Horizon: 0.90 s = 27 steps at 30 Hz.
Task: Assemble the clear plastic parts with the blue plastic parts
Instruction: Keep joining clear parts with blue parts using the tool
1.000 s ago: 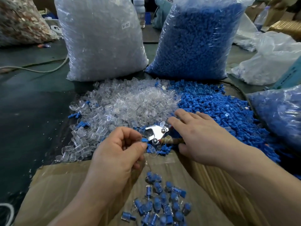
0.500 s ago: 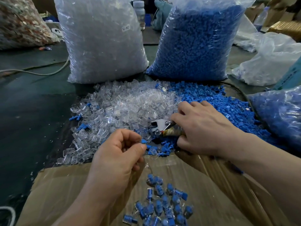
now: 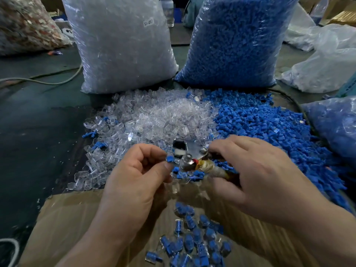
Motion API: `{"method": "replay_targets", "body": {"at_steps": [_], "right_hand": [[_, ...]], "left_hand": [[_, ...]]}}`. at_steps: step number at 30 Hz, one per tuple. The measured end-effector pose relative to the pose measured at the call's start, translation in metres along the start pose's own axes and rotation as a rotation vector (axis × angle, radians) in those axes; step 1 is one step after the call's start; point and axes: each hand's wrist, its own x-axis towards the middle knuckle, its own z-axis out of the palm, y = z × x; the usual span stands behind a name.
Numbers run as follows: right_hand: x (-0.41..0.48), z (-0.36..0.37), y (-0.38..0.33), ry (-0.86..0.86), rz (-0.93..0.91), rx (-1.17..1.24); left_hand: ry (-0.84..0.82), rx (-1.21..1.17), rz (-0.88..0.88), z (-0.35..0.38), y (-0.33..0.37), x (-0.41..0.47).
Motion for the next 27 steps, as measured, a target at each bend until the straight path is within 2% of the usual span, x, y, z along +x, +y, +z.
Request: {"method": "replay_targets", "body": {"at_steps": [13, 27], "right_hand": [[-0.0033, -0.0031, 0.0023, -0.034, -0.059, 0.021], [0.0004, 0.0017, 0.0016, -0.073, -0.075, 0.026]], "left_hand": [[-0.111, 0.112, 0.151, -0.0061, -0.0034, -0.0014], [-0.104, 0.138, 0.205, -0.0054, -0.0074, -0.0022]]}}
